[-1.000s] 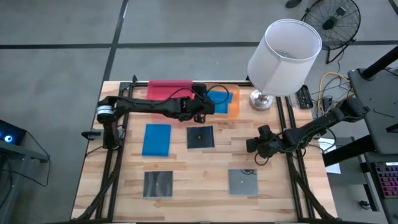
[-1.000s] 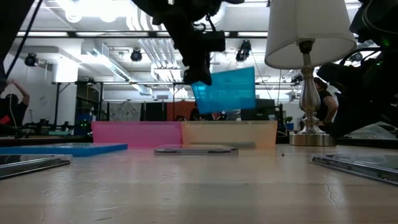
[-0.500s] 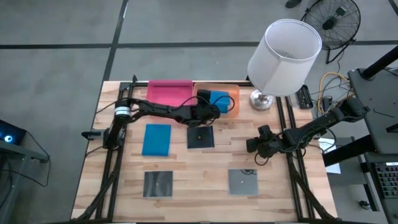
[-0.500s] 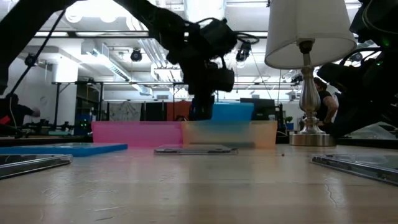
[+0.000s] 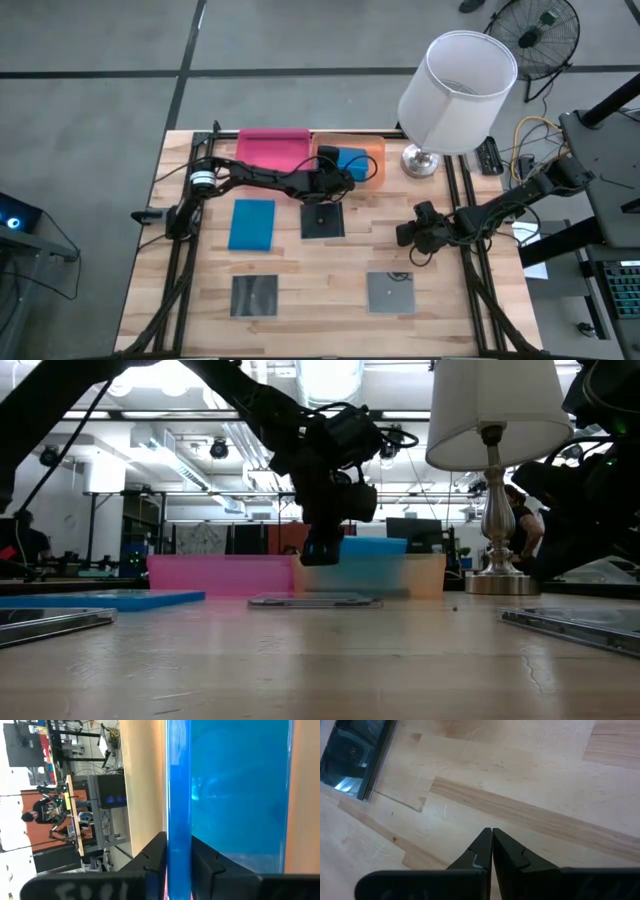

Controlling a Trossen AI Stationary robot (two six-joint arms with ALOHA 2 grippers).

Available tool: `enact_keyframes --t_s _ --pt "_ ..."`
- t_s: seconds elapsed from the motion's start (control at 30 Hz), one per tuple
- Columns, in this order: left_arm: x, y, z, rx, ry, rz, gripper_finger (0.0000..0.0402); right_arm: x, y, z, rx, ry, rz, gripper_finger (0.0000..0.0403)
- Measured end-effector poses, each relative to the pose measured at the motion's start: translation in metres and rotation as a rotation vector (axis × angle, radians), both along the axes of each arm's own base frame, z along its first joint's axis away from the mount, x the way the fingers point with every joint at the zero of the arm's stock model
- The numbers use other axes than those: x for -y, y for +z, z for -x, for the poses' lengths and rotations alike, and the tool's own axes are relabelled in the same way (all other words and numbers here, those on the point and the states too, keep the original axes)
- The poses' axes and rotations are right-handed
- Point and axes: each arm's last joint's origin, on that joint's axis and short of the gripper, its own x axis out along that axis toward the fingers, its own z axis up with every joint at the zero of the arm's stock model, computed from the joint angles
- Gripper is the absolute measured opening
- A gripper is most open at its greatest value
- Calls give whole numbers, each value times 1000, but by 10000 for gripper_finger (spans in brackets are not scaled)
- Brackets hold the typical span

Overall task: Pick & place jewel cases by type
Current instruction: Put the right blue CD case into the orange bin

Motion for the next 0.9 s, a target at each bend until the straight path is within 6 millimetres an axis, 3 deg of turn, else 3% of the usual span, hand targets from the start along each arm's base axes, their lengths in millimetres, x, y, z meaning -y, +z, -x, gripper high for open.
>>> enact_keyframes --t_s 0.53,0.9 --pt "-1 16 0 82 -57 103 48 0 0 0 -12 25 18 9" --pt "-15 13 8 44 2 116 144 0 0 0 -18 39 30 9"
